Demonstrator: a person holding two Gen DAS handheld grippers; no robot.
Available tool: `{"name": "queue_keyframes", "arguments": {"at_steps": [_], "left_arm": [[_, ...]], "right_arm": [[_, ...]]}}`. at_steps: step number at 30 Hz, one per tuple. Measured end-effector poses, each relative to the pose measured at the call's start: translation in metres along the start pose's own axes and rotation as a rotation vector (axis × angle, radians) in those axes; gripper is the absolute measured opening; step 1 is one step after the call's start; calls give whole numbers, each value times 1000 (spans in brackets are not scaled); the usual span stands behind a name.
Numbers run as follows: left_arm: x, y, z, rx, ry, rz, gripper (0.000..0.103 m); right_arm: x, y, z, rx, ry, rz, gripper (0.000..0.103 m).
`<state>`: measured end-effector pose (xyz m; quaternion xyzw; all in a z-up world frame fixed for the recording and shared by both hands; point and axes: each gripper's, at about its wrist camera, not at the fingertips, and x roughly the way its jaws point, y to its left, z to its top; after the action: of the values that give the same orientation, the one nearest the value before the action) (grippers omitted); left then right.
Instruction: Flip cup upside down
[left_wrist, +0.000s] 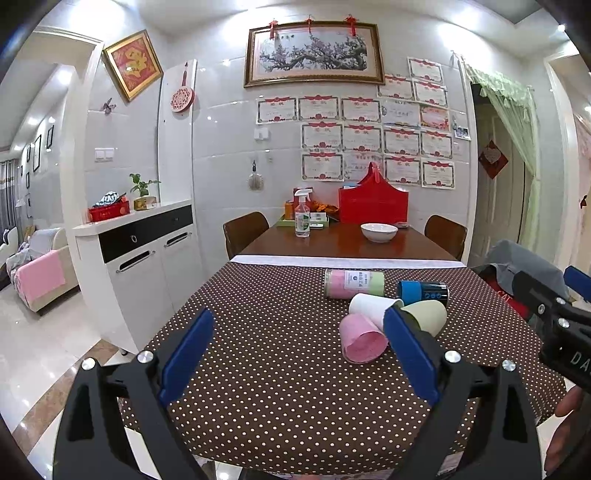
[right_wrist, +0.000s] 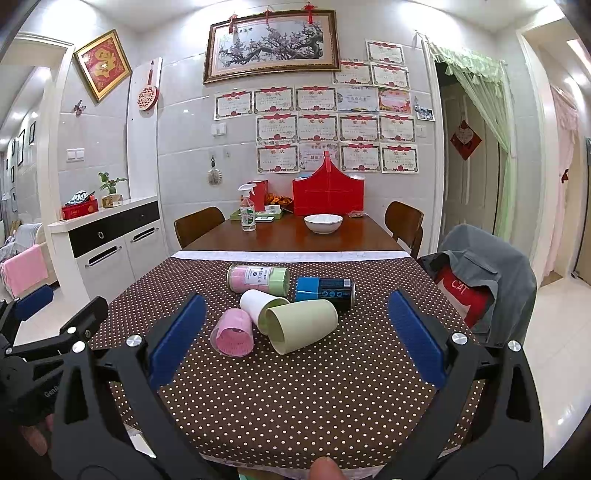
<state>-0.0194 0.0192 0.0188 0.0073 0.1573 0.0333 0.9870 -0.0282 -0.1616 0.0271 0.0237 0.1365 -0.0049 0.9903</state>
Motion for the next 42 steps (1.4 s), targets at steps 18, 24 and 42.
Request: {"name": "queue_keyframes", "arguments": {"at_steps": [18, 24, 42], "left_arm": [[3, -3, 3, 4, 6, -31, 92], [11, -4, 5, -2, 26, -64, 92], [75, -59, 20, 150, 97, -169, 92]], "right_arm": [[1, 0, 0, -1, 1, 3, 97], [7, -4, 1, -5, 9, 5, 97], [64, -58, 0, 22, 98, -38, 97]]}}
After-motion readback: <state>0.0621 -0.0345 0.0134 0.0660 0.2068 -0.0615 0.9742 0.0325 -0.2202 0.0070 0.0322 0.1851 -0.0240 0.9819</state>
